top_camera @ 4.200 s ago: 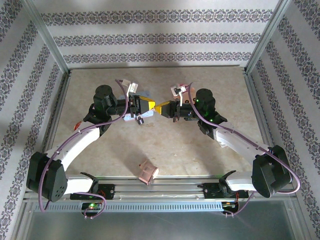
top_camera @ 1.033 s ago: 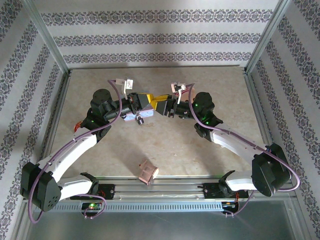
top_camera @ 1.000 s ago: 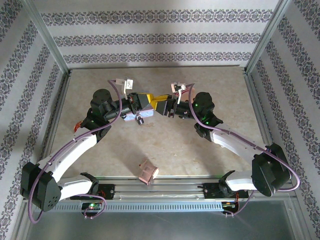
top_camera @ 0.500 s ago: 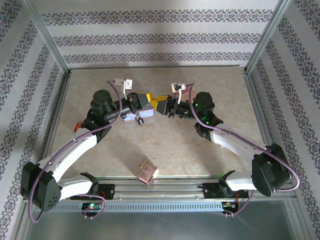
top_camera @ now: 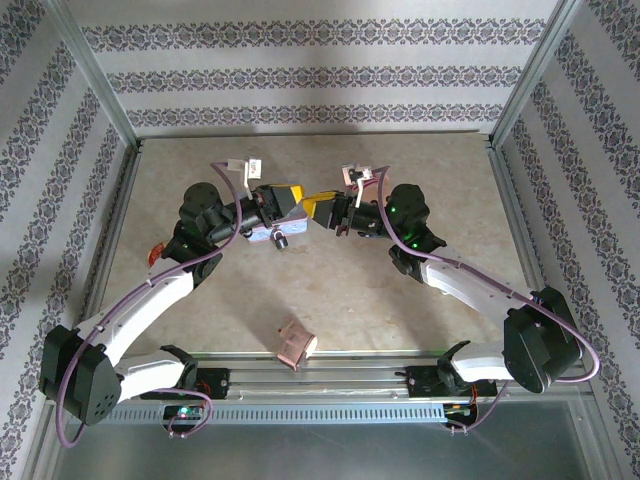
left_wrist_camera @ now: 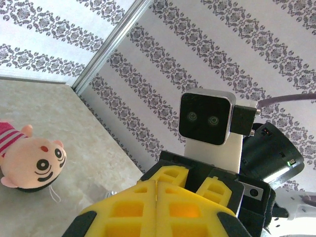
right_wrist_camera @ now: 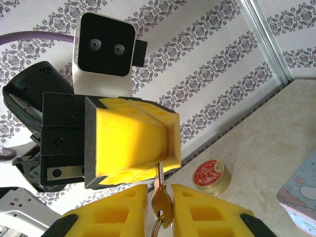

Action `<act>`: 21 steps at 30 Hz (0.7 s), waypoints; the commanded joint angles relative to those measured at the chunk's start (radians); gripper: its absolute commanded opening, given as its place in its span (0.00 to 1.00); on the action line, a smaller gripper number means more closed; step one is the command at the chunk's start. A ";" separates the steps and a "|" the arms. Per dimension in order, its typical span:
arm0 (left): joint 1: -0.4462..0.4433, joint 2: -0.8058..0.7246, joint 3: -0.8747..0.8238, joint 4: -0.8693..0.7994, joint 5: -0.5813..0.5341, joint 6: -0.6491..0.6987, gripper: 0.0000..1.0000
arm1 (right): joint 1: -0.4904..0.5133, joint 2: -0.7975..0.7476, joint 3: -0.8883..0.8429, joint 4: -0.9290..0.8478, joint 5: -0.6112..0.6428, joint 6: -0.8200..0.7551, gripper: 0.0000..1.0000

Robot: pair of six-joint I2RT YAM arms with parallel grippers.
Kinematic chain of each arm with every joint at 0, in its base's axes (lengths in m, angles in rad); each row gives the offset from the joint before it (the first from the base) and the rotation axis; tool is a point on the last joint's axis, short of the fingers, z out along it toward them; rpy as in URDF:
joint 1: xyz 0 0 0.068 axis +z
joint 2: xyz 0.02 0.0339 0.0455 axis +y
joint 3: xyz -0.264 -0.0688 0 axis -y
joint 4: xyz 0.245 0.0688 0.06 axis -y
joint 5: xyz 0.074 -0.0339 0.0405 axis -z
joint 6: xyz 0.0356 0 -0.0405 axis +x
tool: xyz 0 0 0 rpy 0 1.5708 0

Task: Unlock a padlock with a key

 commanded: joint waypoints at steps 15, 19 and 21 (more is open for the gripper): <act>0.016 0.025 -0.027 0.092 -0.050 -0.058 0.00 | 0.015 0.000 0.000 0.081 -0.031 0.018 0.02; 0.023 0.026 -0.033 0.098 -0.055 -0.075 0.24 | 0.014 0.000 -0.002 0.059 -0.014 0.022 0.00; 0.028 0.023 -0.031 0.081 -0.063 -0.079 0.51 | 0.012 -0.004 -0.003 0.012 0.014 0.019 0.00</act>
